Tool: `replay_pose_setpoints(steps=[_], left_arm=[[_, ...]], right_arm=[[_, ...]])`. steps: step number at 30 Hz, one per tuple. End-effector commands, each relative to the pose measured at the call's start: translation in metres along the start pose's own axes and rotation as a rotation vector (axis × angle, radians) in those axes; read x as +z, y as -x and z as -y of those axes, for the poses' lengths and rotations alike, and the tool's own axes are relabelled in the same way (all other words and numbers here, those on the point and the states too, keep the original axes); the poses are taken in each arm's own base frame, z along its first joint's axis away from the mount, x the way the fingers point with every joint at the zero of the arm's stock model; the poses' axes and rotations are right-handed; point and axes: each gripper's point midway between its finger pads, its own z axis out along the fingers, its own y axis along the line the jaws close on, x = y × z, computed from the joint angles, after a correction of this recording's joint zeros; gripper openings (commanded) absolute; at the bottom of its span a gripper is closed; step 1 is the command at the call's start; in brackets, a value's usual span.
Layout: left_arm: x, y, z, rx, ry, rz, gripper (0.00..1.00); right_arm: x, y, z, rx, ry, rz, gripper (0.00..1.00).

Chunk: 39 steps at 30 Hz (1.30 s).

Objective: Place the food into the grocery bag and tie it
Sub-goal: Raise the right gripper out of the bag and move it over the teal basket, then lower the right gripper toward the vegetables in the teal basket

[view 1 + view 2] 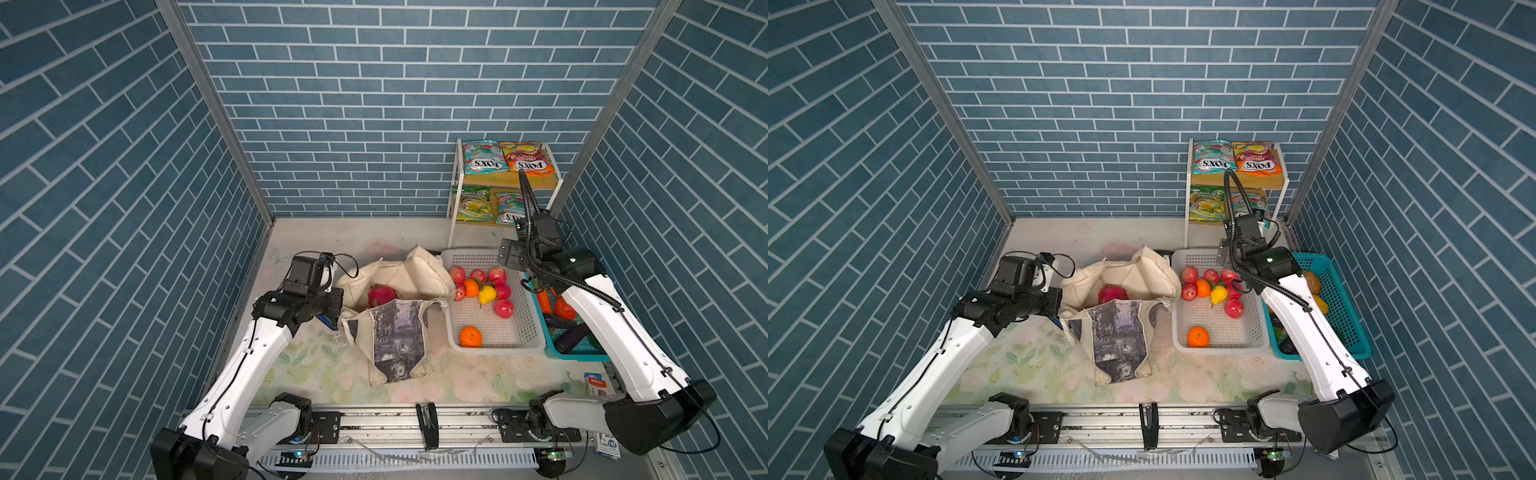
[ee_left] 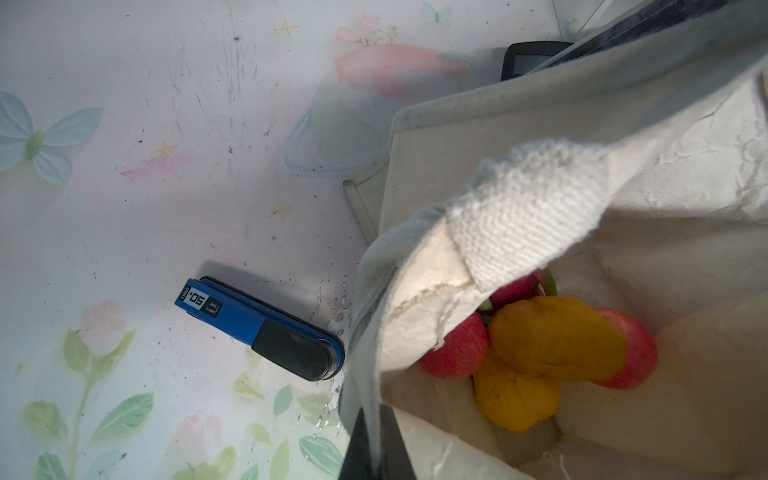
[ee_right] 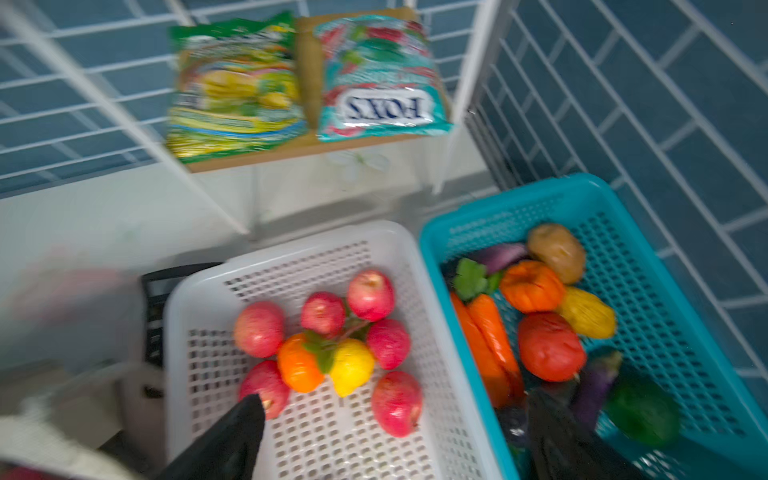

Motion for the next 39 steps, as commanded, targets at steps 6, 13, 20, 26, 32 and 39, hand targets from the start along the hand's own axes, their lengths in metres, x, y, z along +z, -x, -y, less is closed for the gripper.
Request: replay_pose_setpoints(steps=[6,13,20,26,32,39], left_arm=[[0.003,-0.004,-0.001,-0.004,0.000,-0.021,0.05],[0.004,-0.005,-0.002,-0.006,0.003,-0.022,0.05],[0.005,-0.005,-0.002,-0.005,0.005,-0.028,0.05],[0.006,-0.005,-0.002,-0.006,0.006,-0.031,0.05],[0.006,-0.006,-0.003,-0.005,0.008,-0.033,0.05],[0.007,-0.006,-0.003,-0.006,0.007,-0.036,0.05]], right_arm=[[0.039,-0.054,0.088,0.229,-0.303,-0.212,0.99],[0.065,-0.074,0.137,0.297,-0.483,-0.275,0.97],[0.091,-0.087,0.166,0.408,-0.528,-0.306,0.95],[0.112,-0.092,0.172,0.514,-0.469,-0.331,0.94],[0.126,-0.095,0.175,0.556,-0.458,-0.348,0.94],[0.142,-0.101,0.172,0.585,-0.436,-0.385,0.95]])
